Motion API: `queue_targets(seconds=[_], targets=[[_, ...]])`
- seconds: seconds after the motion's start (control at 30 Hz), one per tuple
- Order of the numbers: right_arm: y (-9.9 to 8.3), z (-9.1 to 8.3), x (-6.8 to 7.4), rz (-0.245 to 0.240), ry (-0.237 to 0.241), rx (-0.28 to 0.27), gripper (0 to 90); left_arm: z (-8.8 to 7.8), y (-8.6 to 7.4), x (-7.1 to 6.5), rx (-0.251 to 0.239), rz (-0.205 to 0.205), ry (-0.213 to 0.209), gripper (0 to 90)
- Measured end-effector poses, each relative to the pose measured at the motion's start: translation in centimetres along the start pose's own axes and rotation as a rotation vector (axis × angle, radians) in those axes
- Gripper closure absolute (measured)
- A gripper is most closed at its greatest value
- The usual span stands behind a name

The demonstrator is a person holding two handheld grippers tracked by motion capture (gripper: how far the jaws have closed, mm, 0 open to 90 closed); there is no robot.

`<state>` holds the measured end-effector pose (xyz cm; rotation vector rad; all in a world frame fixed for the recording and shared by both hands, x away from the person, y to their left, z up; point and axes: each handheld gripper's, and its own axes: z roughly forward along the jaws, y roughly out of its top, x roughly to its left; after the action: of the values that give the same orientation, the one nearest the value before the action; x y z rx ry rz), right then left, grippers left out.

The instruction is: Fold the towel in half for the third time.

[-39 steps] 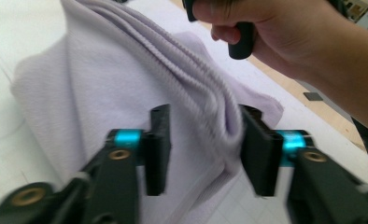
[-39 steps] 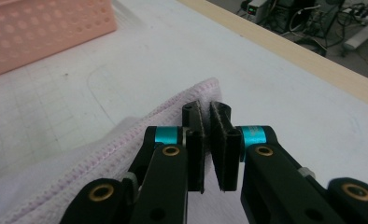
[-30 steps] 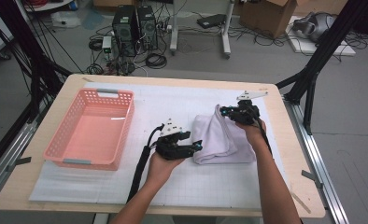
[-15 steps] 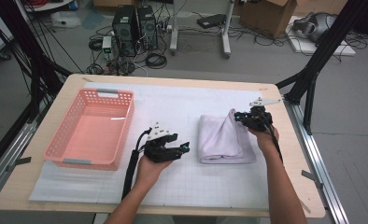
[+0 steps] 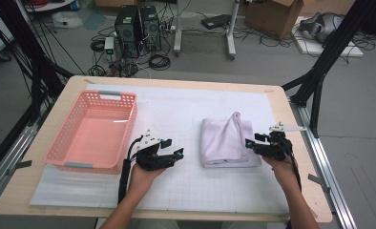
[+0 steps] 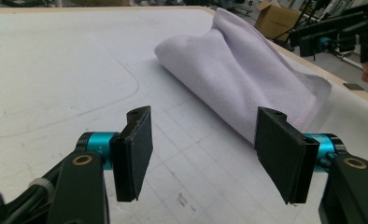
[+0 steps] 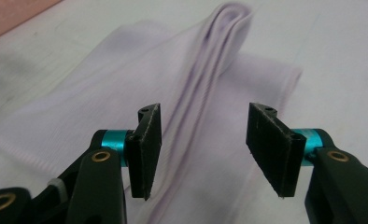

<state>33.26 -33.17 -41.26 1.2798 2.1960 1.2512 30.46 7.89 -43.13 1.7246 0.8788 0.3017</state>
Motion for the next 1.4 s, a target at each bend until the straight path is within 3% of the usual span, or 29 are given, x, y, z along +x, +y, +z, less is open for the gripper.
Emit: queue_targets(seconds=[0.1,0.13,0.17,0.23,0.27,0.3,0.33,0.4,0.43,0.53,0.57,0.7,0.73,0.77,0.8,0.83,0.93,1.0,1.1,1.17,1.2,1.27,1.3,1.33,1.37,1.4], targets=[[-0.8,0.3,0.7,0.009,0.02,0.013,42.0,-0.3,-0.4,0.3,-0.001,-0.006,0.007,37.4],[-1.4,0.8,1.2,0.018,0.031,0.032,46.0,-0.4,-0.4,0.4,-0.003,0.0,0.007,37.3],[-1.7,1.1,1.3,0.029,0.035,0.052,53.4,-0.4,-0.3,0.4,-0.006,0.002,0.003,37.3],[-2.1,1.3,1.2,0.062,0.082,0.07,78.7,-0.5,-0.4,0.3,-0.003,0.003,0.004,37.3],[-2.1,1.0,1.3,0.055,0.081,0.051,85.2,-0.5,-0.4,0.3,-0.003,0.003,0.004,37.3],[-2.1,0.5,1.3,0.046,0.064,0.023,85.9,-0.6,-0.5,0.4,-0.005,0.004,0.006,37.3],[-2.1,0.5,1.3,0.046,0.064,0.023,85.9,-0.7,-0.6,0.4,-0.006,-0.001,0.005,37.3],[-1.9,-0.8,1.2,0.059,0.059,-0.029,86.5,-0.9,-0.8,0.6,-0.005,-0.007,0.012,37.3],[-1.7,-2.1,1.1,0.047,0.031,-0.046,86.6,-0.9,-0.8,0.6,-0.006,-0.01,0.014,37.3],[-1.7,-3.0,1.1,0.048,-0.009,-0.046,86.5,-1.1,-0.8,0.7,-0.011,-0.022,0.023,37.3],[-2.0,-3.2,0.9,0.049,-0.061,0.006,86.5,-1.1,-0.8,0.8,-0.012,-0.019,0.026,37.4],[-2.4,-3.0,0.7,0.055,-0.106,0.07,85.5,-1.2,-0.9,0.9,-0.009,-0.022,0.031,37.4],[-2.5,-2.9,0.5,0.073,-0.091,0.08,83.3,-1.1,-1.0,0.9,-0.011,-0.022,0.034,37.4],[-2.3,-2.9,0.5,0.106,-0.069,0.069,67.4,-1.1,-1.0,0.9,-0.011,-0.02,0.035,37.4],[-2.2,-3.0,0.4,0.119,-0.064,0.038,61.5,-1.1,-1.0,0.9,-0.011,-0.02,0.034,37.4],[-2.2,-3.0,0.4,0.119,-0.064,0.038,61.5,-1.1,-1.0,1.0,-0.01,-0.021,0.033,37.4],[-1.7,-2.3,0.2,0.124,-0.07,-0.032,49.3,-1.1,-1.0,1.0,-0.009,-0.018,0.033,37.4],[-1.7,-1.2,0.1,0.118,-0.076,-0.005,52.6,-1.2,-1.0,1.0,-0.011,-0.021,0.034,37.4],[-2.3,0.2,-0.1,0.115,-0.048,0.083,81.7,-1.2,-1.0,0.9,-0.014,-0.019,0.031,37.4],[-2.3,-0.4,0.3,0.092,-0.083,0.09,83.5,-1.2,-1.0,1.0,-0.013,-0.02,0.032,37.4],[-2.1,-1.6,0.8,0.08,-0.123,0.104,83.6,-1.2,-1.0,1.0,-0.014,-0.02,0.033,37.4],[-2.2,-2.2,0.9,0.075,-0.141,0.109,83.3,-1.3,-1.0,1.0,-0.015,-0.021,0.034,37.4],[-2.5,-2.3,0.9,0.086,-0.146,0.133,80.5,-1.3,-1.0,1.1,-0.016,-0.022,0.036,37.4],[-3.2,-2.3,0.6,0.118,-0.176,0.165,62.9,-1.4,-1.0,1.1,-0.016,-0.026,0.036,37.3],[-3.2,-2.3,0.6,0.118,-0.176,0.165,62.9,-1.3,-1.0,1.1,-0.018,-0.026,0.037,37.3],[-3.1,-2.5,0.2,0.13,-0.167,0.119,53.3,-1.4,-1.0,1.1,-0.02,-0.027,0.037,37.4]])
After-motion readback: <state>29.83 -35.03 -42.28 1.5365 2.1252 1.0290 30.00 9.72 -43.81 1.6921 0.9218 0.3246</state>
